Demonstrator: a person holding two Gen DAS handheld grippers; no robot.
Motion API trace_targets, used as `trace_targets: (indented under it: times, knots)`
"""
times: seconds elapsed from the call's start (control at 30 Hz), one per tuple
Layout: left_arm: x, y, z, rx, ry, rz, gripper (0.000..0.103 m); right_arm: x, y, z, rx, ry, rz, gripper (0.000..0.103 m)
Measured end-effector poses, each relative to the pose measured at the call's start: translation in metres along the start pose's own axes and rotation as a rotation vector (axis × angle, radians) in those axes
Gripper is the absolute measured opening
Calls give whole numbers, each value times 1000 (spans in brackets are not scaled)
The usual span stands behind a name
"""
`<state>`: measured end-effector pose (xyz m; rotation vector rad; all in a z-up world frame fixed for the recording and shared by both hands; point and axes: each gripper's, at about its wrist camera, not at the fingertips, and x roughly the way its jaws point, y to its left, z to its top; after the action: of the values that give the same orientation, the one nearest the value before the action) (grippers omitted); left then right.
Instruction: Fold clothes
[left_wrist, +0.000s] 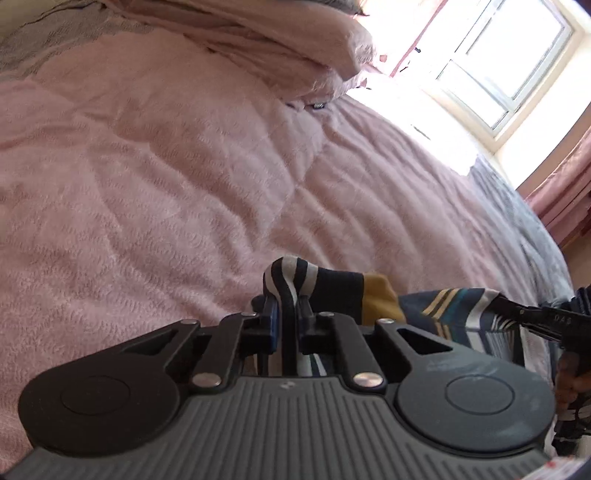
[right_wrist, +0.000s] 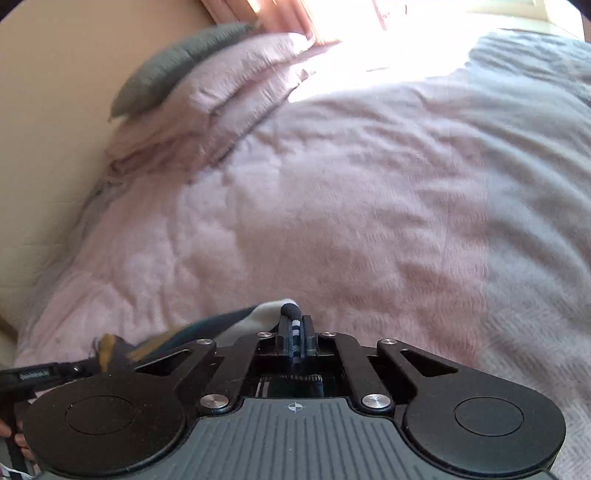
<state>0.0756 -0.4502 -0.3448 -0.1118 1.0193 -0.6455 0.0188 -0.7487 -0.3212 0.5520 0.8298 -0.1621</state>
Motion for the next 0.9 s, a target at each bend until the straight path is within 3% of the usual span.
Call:
trace_targets:
  times: [0.1, 0.13, 0.17, 0.2, 0.23, 0.33, 0.4, 0.53, 0.6, 0.67, 0.8, 0.9]
  knots:
    - [14, 5, -1, -57, 31, 45, 15, 16, 21, -4, -150, 26, -111, 2]
    - [14, 2, 2, -54, 38, 65, 20, 14, 27, -1, -171, 32, -137, 10]
    - [12, -1, 5, -51, 44, 99, 27, 9, 33, 2, -179, 34, -173, 15]
    - [6, -3, 7, -50, 38, 139, 45, 0, 36, 3, -184, 22, -209, 24]
    - [-3, -3, 9, -51, 19, 164, 46, -14, 40, 3, -180, -2, -233, 29]
    - [-42, -11, 7, -55, -29, 198, 37, -61, 53, -7, -159, -56, -213, 34]
    - [-69, -29, -1, -3, -32, 208, 37, -90, 67, -24, -167, -34, -189, 35]
    - [-110, -69, -34, 73, 19, 135, 37, -121, 89, -68, -205, 40, -138, 35]
    - [-108, -83, -53, 102, 71, 116, 36, -114, 97, -90, -220, 103, -143, 35]
    - [-89, -90, -70, 128, 161, 159, 35, -89, 96, -110, -271, 196, -164, 35]
    - [-74, -93, -76, 90, 203, 232, 37, -78, 105, -111, -322, 233, -229, 39]
    - [-88, -107, -69, 103, 213, 281, 35, -108, 110, -95, -276, 209, -227, 40]
